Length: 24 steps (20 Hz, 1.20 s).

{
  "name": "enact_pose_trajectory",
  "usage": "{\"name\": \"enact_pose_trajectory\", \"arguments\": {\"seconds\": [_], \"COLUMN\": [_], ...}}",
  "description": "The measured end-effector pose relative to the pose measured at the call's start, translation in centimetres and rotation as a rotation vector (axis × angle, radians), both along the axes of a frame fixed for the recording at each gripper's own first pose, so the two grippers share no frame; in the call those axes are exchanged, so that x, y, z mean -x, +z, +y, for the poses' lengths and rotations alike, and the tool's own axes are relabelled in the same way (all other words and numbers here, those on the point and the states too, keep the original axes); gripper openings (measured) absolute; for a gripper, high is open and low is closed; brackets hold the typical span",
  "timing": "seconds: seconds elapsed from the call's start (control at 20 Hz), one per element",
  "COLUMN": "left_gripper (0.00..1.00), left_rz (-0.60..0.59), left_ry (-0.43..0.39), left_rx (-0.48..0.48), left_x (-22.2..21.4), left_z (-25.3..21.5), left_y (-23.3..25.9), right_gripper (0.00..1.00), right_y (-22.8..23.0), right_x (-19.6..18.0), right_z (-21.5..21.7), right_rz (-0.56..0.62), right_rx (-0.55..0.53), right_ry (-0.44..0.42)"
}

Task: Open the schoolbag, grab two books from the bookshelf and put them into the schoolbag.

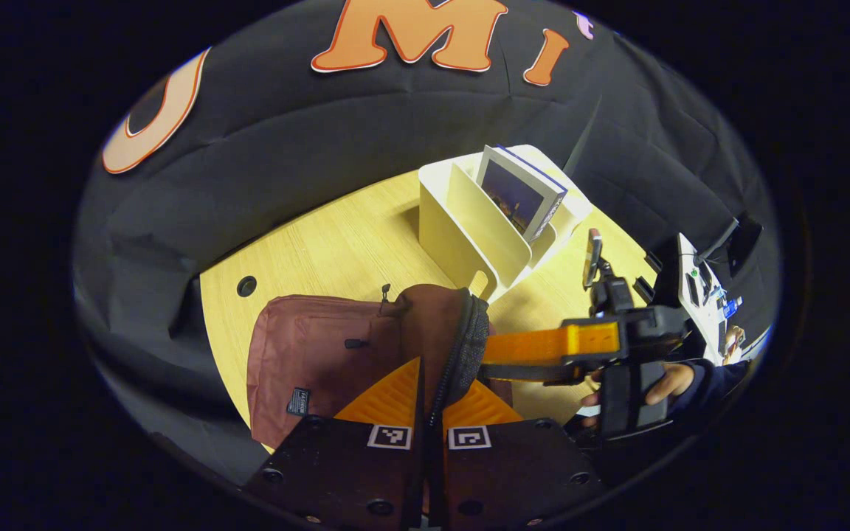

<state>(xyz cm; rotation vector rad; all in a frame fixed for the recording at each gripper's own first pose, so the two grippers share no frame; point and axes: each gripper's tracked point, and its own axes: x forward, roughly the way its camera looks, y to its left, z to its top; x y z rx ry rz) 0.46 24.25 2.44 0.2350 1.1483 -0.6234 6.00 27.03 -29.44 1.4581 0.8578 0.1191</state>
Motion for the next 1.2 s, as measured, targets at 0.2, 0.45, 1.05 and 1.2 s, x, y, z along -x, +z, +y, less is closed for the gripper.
{"name": "enact_pose_trajectory", "arguments": {"seconds": [0.2,0.45,1.05,1.2], "left_gripper": [0.04,0.04,0.04,0.04], "left_rz": [-0.002,-0.007,-0.009,-0.008], "left_ry": [0.029,0.058,0.132,0.158], "left_rx": [0.012,0.024,0.036,0.036], "left_x": [-0.1,-0.1,0.2,0.3], "left_z": [-0.1,-0.2,-0.4,-0.5], "left_y": [-0.1,0.0,-0.9,-1.1], "right_gripper": [0.98,0.97,0.97,0.97], "right_y": [3.9,8.6,16.5,16.8], "right_x": [-0.7,-1.9,-7.4,-9.0], "right_z": [-7.8,-15.9,-21.2,-21.3], "right_rz": [-0.066,-0.097,-0.126,-0.103], "right_rx": [0.217,0.491,0.854,0.897], "right_ry": [-0.038,0.020,0.355,0.443]}}
